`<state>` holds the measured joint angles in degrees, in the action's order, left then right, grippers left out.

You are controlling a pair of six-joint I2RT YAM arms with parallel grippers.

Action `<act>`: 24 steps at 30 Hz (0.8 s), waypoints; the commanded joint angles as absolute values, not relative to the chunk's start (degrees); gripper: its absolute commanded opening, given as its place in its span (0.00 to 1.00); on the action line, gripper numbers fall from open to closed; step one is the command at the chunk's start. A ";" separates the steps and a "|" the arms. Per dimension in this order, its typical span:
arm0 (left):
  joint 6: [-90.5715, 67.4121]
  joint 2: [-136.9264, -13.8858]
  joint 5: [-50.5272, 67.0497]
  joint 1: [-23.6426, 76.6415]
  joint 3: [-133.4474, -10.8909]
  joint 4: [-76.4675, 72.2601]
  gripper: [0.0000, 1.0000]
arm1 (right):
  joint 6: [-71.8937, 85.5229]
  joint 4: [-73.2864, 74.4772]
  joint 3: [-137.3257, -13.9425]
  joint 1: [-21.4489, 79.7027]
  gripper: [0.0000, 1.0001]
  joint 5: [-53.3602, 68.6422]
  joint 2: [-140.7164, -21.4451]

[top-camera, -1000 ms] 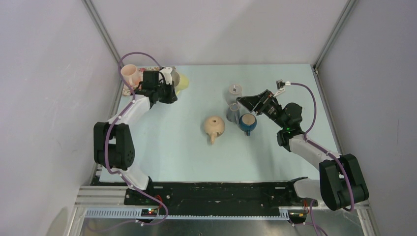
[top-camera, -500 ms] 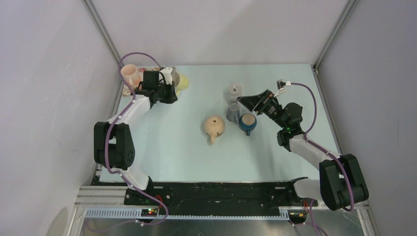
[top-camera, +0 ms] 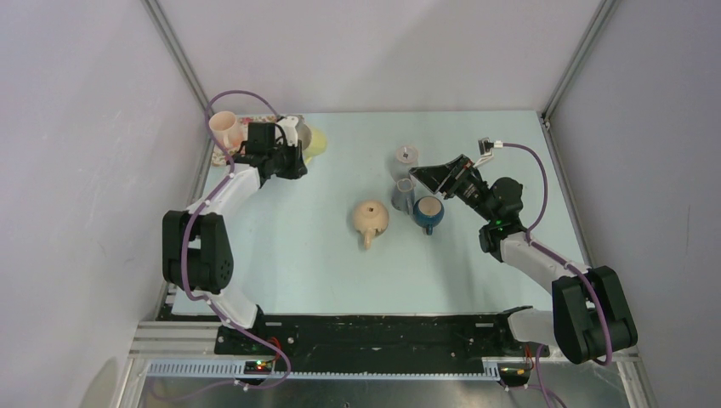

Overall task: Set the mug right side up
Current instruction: Place the cup on the tray.

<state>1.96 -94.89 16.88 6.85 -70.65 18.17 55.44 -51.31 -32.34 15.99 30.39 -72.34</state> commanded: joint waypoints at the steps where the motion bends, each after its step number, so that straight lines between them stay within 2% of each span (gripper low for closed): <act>1: 1.98 -92.83 18.04 7.25 -74.53 12.52 0.00 | 54.76 -53.08 -33.75 15.71 0.99 29.70 -72.20; 14: 3.38 -91.06 18.20 8.09 -73.82 12.49 0.00 | 54.78 -53.01 -33.75 15.65 1.00 29.71 -71.62; 24: 6.21 -93.74 6.26 8.72 -77.15 13.21 0.00 | 54.61 -52.56 -33.75 15.29 1.00 29.57 -70.98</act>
<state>4.16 -94.89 10.92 9.30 -70.98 18.44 55.42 -51.27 -32.34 15.84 30.39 -72.31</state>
